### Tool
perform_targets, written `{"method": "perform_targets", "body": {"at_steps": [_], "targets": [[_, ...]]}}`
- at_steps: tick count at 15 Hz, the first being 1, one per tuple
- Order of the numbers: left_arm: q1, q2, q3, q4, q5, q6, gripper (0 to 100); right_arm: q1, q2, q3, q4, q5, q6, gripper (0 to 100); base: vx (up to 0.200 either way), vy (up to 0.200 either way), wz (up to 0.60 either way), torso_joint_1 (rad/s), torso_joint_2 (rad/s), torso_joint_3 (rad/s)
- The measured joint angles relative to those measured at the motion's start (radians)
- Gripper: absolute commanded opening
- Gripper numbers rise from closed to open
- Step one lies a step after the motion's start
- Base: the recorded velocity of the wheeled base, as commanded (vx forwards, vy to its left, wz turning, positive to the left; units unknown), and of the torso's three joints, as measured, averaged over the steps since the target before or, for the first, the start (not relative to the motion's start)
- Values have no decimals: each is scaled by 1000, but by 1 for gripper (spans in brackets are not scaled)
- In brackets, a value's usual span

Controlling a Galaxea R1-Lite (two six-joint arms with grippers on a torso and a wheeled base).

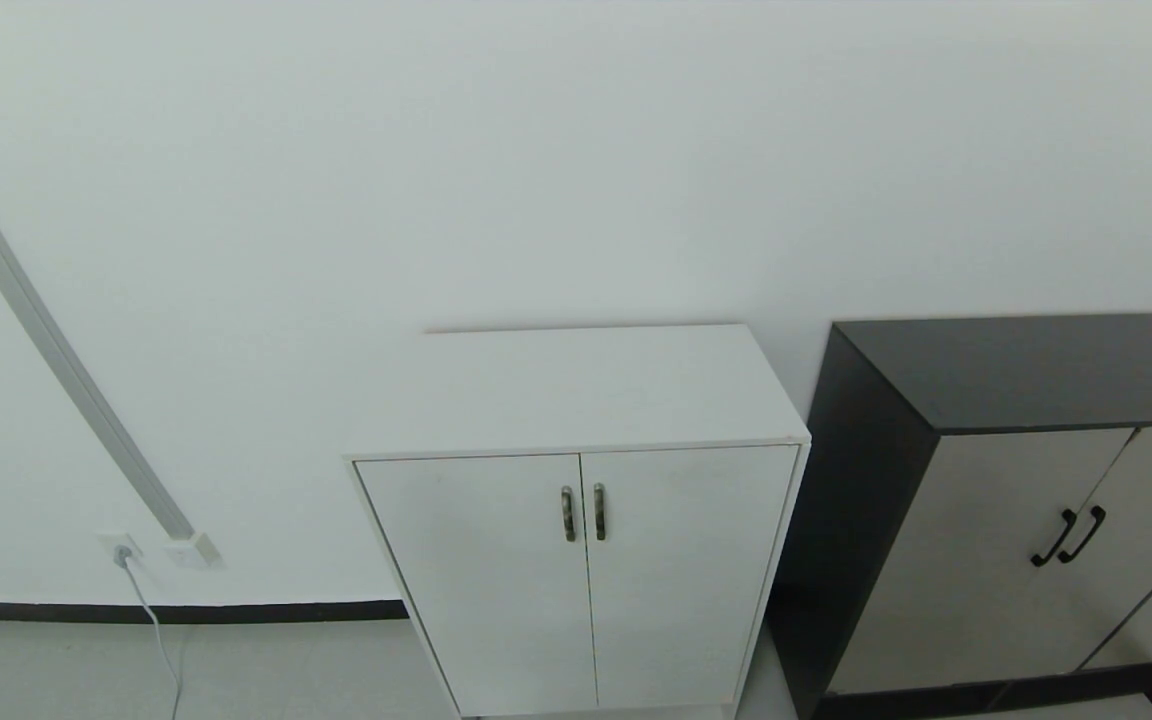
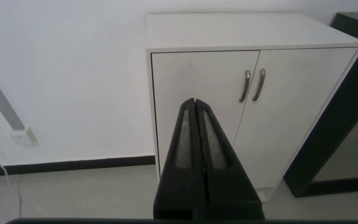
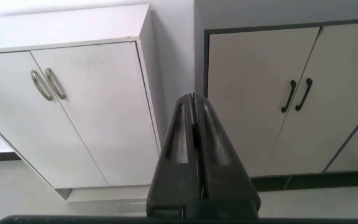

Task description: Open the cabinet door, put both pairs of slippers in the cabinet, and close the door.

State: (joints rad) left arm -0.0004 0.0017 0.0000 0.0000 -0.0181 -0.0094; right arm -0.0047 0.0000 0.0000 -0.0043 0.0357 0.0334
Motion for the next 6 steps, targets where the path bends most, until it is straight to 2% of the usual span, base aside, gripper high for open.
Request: {"method": "perform_targets", "body": {"at_steps": [6], "targets": [[0,0,0,0,1,0,0,0,0,0,0,7,-6,0,0,0,0,0,0,0]]}}
